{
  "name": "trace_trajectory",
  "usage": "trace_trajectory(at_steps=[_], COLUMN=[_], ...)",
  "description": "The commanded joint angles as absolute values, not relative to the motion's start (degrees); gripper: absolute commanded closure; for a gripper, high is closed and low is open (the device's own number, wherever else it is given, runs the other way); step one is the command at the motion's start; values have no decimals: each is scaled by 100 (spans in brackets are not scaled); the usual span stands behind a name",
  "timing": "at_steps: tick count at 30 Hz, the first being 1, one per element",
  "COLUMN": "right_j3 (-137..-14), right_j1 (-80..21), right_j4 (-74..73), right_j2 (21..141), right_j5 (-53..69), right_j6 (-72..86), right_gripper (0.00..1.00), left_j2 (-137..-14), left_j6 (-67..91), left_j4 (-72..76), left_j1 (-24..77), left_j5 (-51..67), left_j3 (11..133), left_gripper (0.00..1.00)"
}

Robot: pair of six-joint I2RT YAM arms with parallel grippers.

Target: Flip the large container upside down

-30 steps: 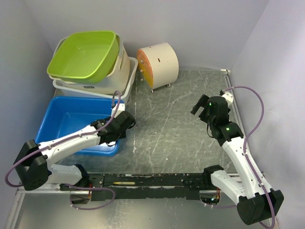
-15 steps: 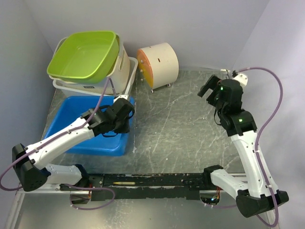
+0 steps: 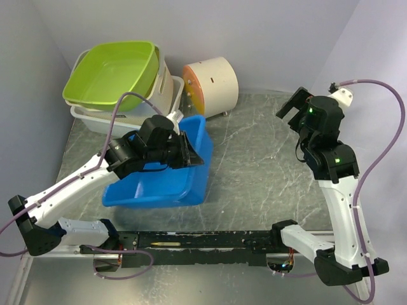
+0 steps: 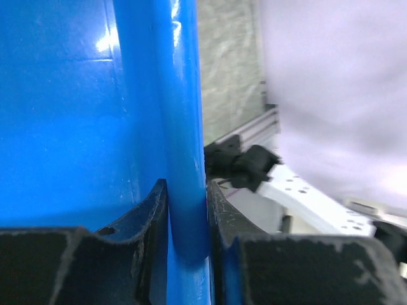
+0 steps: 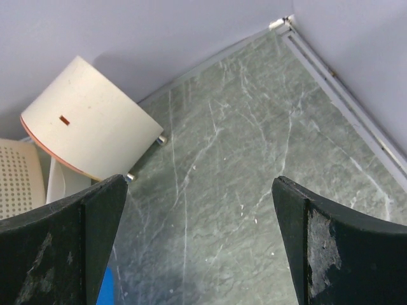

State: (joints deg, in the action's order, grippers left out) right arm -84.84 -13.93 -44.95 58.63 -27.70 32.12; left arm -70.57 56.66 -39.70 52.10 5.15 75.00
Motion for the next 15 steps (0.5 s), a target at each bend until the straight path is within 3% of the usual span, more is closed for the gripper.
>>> trace_trajectory(at_steps=[1,8,15], right_j3=[-8946,-9029,-8965], right_j1=[-1379,-1373,-1373], right_j4=[-4534,-4167,-4026], right_j2=[5699,5282,5150], right_j5=[-3350,-3770,-3808], right_j6=[3088,3124,2940], right_gripper=[0,0,0], left_j2=[-7373,-7742,-8422], left_j6=[6465,7011,8164], left_j4=[-1834,-454,1469], left_j1=[5307,5328,5350], left_j5=[1930,1623,2276], left_j3=[8099,8281,8410], left_gripper=[93,93,93])
